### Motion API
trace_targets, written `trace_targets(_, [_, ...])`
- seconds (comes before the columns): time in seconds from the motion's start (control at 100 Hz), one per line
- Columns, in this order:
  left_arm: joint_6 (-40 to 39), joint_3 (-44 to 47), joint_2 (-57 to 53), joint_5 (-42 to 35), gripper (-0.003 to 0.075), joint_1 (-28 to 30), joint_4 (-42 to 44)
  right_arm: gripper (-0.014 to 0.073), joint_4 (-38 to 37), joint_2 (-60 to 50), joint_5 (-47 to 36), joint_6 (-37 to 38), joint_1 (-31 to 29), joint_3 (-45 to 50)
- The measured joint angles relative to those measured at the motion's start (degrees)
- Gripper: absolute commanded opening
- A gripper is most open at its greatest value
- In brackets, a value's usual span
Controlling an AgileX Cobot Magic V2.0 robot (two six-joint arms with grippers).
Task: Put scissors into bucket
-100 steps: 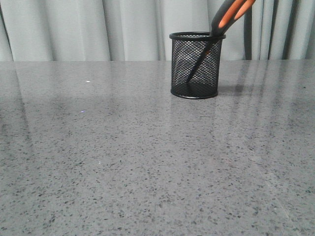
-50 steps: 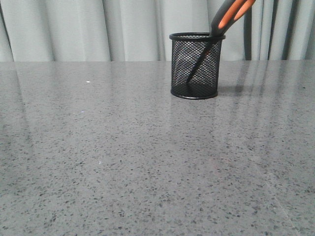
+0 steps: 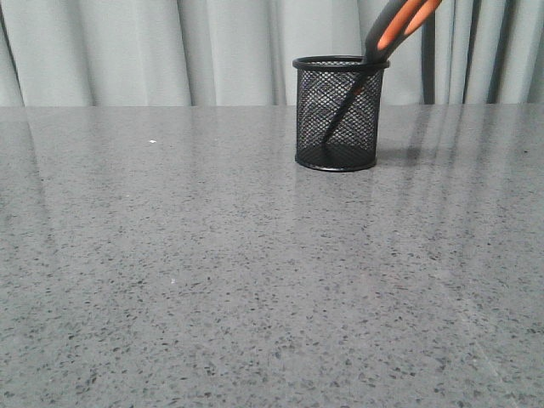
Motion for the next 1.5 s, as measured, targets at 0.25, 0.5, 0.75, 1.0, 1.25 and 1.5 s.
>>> trace_targets(0.25, [0.0,0.0,0.0,-0.27,-0.0021,0.0,-0.1,-0.0072,0.1,0.0,-0.25,0.0,0.0,0.0])
trace_targets(0.5, [0.0,0.0,0.0,-0.38,-0.0021,0.0,-0.1,-0.0072,0.1,0.0,-0.25,0.0,0.0,0.0])
trace_targets(0.75, [0.0,0.0,0.0,-0.49,-0.0021,0.0,-0.22,-0.0072,0.1,0.0,-0.25,0.0,0.0,0.0])
trace_targets(1.0, [-12.35,2.99,-3.22,1.1,-0.0021,6.48,10.26,-0.0072,0.1,0.0,-0.28,0.0,0.0,0.0])
trace_targets(1.25, [-24.52,10.72,-11.87,6.35,-0.0021,14.38,18.18,-0.0072,0.1,0.0,-0.28,-0.1,0.0,0.0])
trace_targets(1.5, [-25.22,10.7,-12.52,7.94,-0.0021,16.63,18.69,-0.0072,0.12,0.0,-0.38,-0.1,0.0,0.0])
